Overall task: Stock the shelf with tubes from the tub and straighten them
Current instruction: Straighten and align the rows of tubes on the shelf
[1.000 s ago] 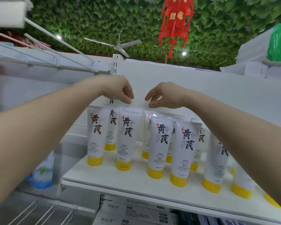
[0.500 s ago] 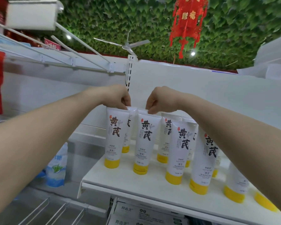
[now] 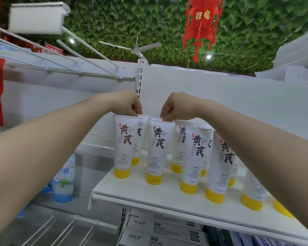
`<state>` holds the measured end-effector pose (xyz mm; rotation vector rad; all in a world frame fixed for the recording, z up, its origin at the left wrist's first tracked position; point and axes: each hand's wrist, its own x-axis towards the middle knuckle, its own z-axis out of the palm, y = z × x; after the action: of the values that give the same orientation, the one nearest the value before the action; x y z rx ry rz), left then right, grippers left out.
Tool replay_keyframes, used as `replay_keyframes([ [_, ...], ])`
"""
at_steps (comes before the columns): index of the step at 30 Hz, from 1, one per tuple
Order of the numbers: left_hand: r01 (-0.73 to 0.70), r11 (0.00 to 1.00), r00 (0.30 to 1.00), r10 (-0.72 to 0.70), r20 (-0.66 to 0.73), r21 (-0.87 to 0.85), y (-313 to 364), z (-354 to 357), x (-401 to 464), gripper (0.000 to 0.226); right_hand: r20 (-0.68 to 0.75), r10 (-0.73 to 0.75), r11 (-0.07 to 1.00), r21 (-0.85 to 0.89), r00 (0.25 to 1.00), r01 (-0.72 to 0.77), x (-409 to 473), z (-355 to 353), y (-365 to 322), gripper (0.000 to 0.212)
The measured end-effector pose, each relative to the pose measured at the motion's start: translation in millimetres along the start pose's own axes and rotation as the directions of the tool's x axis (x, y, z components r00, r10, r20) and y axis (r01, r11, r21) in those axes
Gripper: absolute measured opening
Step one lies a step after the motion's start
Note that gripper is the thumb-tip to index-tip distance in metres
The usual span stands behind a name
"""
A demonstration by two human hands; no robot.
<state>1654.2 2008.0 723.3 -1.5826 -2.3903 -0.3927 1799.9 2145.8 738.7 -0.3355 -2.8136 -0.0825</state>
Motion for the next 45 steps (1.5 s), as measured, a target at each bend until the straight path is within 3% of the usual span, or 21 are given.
replay_keyframes([
  [6, 0.007, 0.999, 0.999, -0.006, 0.039, -0.039, -5, 1, 3, 0.017, 0.001, -0.002, 1.000, 0.027, 1.000, 0.002, -2, 1, 2, 0.017],
  [11, 0.023, 0.994, 0.999, -0.018, 0.048, -0.105, -3, -6, -4, 0.022, -0.169, -0.087, 0.990, 0.092, 0.982, 0.104, -13, -11, -4, 0.013],
  [15, -0.025, 0.983, 0.996, 0.009, -0.093, -0.180, -1, -12, -19, 0.024, -0.185, -0.120, 0.981, 0.127, 0.975, 0.145, -28, -20, -13, 0.015],
  [18, -0.083, 0.971, 0.978, 0.037, -0.205, -0.224, 3, -13, -38, 0.016, -0.112, -0.117, 0.982, 0.133, 0.987, 0.131, -38, -21, -19, 0.019],
  [24, -0.041, 0.997, 0.999, 0.041, 0.000, -0.071, 2, -7, -68, 0.018, -0.008, -0.088, 0.996, 0.016, 0.996, 0.088, -46, -9, -25, 0.022],
  [38, -0.053, 0.989, 0.998, 0.058, 0.035, -0.138, 3, 0, -67, 0.007, -0.021, -0.042, 0.998, 0.038, 0.999, 0.043, -47, -4, -29, 0.022],
  [45, -0.086, 0.977, 0.995, 0.095, 0.036, -0.196, 3, 3, -64, 0.010, -0.010, -0.042, 0.998, 0.053, 0.999, 0.043, -46, -3, -24, 0.011],
])
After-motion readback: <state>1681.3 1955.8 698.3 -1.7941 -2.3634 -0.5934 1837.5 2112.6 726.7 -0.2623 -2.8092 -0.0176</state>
